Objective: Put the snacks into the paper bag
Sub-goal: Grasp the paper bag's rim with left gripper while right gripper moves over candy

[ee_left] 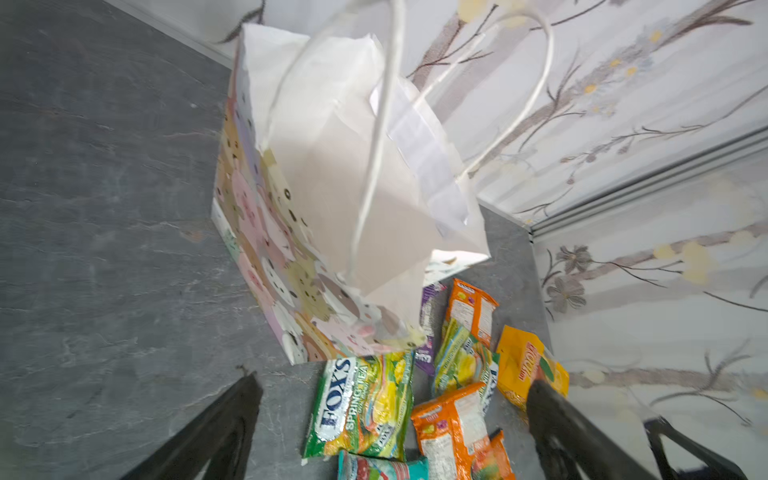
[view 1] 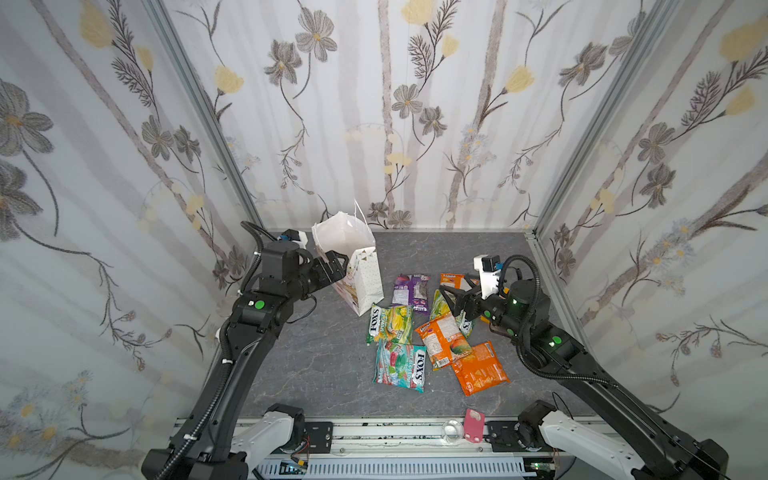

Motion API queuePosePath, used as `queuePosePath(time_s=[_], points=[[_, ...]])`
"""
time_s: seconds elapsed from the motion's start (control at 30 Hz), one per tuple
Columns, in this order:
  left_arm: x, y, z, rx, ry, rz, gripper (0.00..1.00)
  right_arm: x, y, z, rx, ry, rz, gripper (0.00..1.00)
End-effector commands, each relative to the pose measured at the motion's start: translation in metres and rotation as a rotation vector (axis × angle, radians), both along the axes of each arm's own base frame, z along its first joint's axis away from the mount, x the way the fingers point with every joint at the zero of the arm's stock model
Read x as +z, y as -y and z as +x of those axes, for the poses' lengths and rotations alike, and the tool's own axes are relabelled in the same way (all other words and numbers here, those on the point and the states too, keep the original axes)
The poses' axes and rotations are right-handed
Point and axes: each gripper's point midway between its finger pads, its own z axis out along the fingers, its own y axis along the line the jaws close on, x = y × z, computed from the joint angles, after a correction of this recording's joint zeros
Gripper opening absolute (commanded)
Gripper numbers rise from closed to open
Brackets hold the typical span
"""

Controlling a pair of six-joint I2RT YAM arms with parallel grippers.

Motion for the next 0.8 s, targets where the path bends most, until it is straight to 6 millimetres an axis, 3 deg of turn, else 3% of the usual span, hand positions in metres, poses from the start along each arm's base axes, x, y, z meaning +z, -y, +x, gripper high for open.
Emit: queuePosePath(time_s=[0.0,0.13,0.17,0.43,0.5,0.57,0.67,0.77], points=[[-0.02,-0.016,0.009,0.061,-0.065,0.11,1.0,-0.013,0.017,-0.004,-0.084,-0.046,0.016,0.92],[-0.022,-0.019,0.028,0.095,-0.044,0.1,1.0,-0.017,0.021,-0.005,-0.101,-0.047,0.008,0.94],[-0.011,-0.019,0.033,0.1,-0.017,0.086,1.0,-0.018,0.019,-0.004,-0.094,-0.049,0.005,0.94],[-0.015,-0.019,0.064,0.129,-0.027,0.112,0.98,-0.028,0.0,0.006,-0.047,-0.083,0.036,0.92],[-0.019,-0.017,0.067,0.115,-0.044,0.128,0.91,-0.031,-0.001,0.006,-0.044,-0.089,0.048,0.92],[-0.025,-0.016,0.07,0.104,-0.063,0.149,0.75,-0.035,-0.001,0.005,-0.042,-0.089,0.053,0.92],[-0.029,-0.02,0.073,0.11,-0.085,0.182,0.64,-0.039,-0.001,0.005,-0.043,-0.096,0.04,0.92],[-0.032,-0.022,0.073,0.111,-0.103,0.205,0.62,-0.043,0.0,0.003,-0.04,-0.11,0.028,0.92]])
